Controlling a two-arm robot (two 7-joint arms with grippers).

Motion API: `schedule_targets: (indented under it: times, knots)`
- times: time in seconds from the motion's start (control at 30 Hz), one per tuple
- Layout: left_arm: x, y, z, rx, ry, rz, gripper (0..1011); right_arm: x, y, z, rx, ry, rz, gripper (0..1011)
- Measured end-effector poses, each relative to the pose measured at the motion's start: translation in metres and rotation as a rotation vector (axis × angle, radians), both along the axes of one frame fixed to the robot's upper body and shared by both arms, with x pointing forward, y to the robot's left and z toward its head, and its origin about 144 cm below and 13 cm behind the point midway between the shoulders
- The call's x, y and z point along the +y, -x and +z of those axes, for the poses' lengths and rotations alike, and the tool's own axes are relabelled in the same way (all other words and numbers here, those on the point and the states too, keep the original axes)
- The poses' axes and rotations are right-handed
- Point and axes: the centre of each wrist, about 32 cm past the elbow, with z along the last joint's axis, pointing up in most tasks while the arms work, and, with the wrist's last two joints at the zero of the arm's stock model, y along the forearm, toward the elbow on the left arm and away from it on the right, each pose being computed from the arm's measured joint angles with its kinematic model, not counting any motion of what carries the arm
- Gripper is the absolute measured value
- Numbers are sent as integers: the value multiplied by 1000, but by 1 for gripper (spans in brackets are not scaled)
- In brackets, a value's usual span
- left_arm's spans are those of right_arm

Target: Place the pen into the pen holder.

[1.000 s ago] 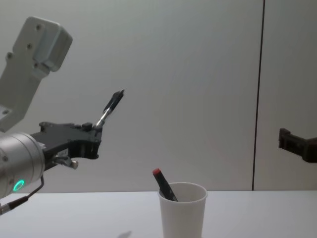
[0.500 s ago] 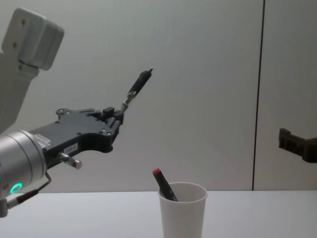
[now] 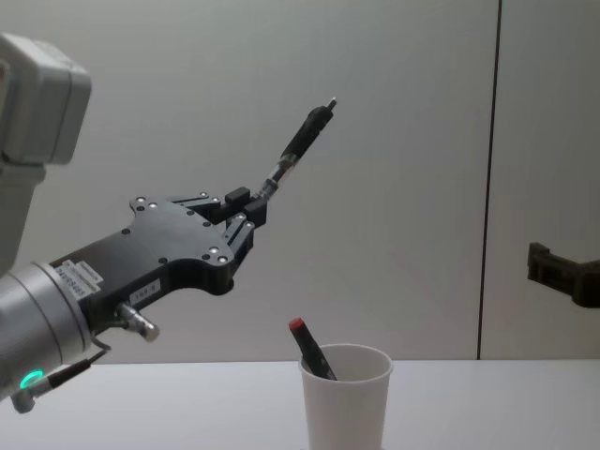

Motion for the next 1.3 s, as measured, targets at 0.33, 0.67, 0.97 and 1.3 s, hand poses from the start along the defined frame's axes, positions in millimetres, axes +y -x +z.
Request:
schedule_targets:
  times: [0.33,0.67,0.97,1.3]
  knots:
    - [-3,4,-13,-96,-46,36,138,0,0,0,0,0,0,1001]
    - [-11,11,-21,-133,-93,127,138,0,0,0,0,0,0,1001]
    - [-16,16,-22,-156,-117,174,138,0,0,0,0,0,0,1001]
    - [-18,19,-23,-173,-132,201,138,0,0,0,0,0,0,1002]
